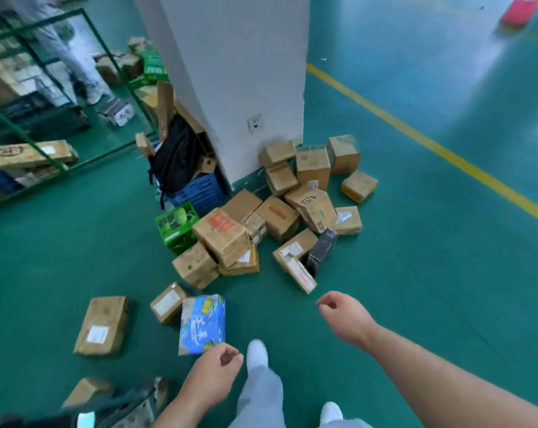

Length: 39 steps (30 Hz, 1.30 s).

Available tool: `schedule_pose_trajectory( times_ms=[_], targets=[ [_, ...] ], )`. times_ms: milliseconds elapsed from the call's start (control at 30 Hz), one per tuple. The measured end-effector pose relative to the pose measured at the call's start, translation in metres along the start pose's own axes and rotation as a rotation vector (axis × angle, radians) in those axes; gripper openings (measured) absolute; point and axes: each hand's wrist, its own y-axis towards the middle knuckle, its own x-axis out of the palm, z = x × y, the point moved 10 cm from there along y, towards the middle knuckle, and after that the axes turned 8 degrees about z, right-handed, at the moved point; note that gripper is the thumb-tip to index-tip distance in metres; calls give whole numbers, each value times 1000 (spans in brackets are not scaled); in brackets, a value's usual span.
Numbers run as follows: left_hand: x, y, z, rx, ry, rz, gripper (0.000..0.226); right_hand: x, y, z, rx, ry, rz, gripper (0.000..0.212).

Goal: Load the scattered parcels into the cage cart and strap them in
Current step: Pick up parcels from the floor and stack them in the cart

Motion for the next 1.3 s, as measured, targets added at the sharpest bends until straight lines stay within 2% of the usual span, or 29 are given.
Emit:
schedule_pose_trajectory(
  times_ms=[167,333,467,600,733,833,933,1067,1300],
  targets=[
    [-1,107,57,94,122,-117,12,-36,48,-13,95,60,122,22],
    [-6,183,180,295,298,-201,16,-104,60,-4,219,163,316,21],
    [23,209,290,443,374,-250,16,-141,70,21,298,264,410,22],
    [91,203,368,505,433,-344,15,-166,89,67,372,347,424,22],
    [173,201,431,520,523,-426,16,-220,133,126,415,397,432,22],
    [208,206,470,492,606,-426,17,-265,168,153,408,373,394,23],
    [228,209,518,480,665,-423,14,-308,193,165,390,323,322,25],
    [239,221,591,451,555,-364,14,-375,240,168,339,261,260,28],
    [248,273,642,327,520,-323,19,-442,319,152,301,287,230,24]
  ],
)
